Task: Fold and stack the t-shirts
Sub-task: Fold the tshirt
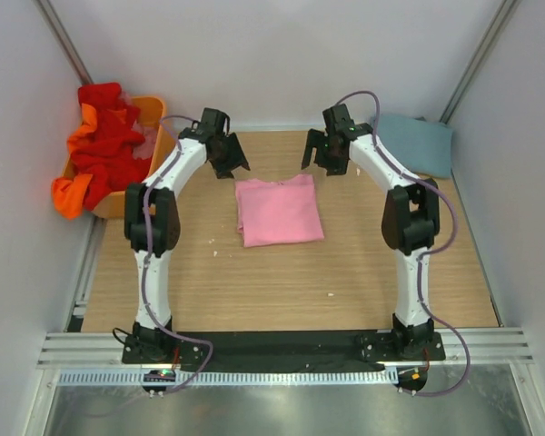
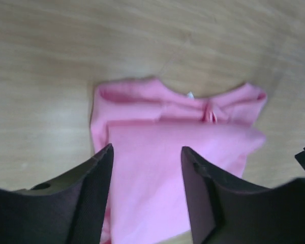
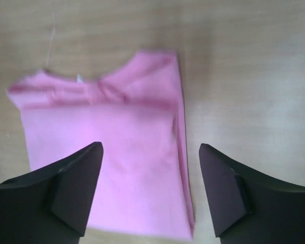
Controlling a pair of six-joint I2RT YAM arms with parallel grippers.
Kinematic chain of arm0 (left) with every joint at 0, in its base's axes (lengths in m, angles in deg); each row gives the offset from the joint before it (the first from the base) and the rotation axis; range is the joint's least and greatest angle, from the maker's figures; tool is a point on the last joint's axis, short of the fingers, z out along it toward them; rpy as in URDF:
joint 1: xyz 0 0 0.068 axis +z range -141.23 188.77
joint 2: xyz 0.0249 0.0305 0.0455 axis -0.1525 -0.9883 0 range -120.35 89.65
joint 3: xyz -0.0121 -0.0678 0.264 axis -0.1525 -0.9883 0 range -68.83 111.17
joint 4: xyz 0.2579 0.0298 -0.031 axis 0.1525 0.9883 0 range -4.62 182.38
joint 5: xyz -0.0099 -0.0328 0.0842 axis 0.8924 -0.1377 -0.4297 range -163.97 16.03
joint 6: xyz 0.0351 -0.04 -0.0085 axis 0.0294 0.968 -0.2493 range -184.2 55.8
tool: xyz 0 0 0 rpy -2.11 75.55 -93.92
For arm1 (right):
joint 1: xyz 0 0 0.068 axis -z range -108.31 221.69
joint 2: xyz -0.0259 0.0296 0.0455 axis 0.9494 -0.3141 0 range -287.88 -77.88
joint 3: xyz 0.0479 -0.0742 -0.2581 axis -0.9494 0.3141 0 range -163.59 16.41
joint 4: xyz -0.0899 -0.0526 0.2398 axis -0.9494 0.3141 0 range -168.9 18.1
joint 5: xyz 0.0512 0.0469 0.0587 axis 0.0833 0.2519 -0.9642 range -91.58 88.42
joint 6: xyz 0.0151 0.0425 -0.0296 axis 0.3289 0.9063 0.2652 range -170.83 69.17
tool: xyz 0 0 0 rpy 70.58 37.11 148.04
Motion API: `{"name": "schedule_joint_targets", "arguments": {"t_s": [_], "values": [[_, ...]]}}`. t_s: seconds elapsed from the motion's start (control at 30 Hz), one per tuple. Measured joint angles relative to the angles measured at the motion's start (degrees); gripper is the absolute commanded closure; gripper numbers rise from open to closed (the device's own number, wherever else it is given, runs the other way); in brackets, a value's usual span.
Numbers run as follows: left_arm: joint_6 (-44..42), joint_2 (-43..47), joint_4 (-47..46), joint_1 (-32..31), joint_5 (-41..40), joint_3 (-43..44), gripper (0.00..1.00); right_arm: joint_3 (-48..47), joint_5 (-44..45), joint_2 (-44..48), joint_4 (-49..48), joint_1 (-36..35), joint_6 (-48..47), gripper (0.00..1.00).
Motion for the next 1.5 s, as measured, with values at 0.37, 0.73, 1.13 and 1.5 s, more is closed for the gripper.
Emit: {"name": "schedule_joint_targets", "arguments": {"t_s": [0.37,0.73,1.13,1.5], "values": [[0.33,-13.16,5.62,5.53,3.21,10.14,0.4,-5.73,-0.52,-4.24,-0.74,4.74,-2.99,0.19],[-0.76,9.84,-1.9,0.79,2.75,-7.63,0.45,17.73,-15.02,8.9,-15.23,3.91,-1.64,0.49],[-1.2,10.34,-5.75,-1.11,2.54,-22.16,0.47,10.34,-16.79,-4.63,-14.51,3.91,-2.8,0.48],[-1.46,16.57,-7.06,-1.11,2.56,-28.39,0.47,7.96,-17.94,-6.43,-14.84,3.91,-2.75,0.99]]}}
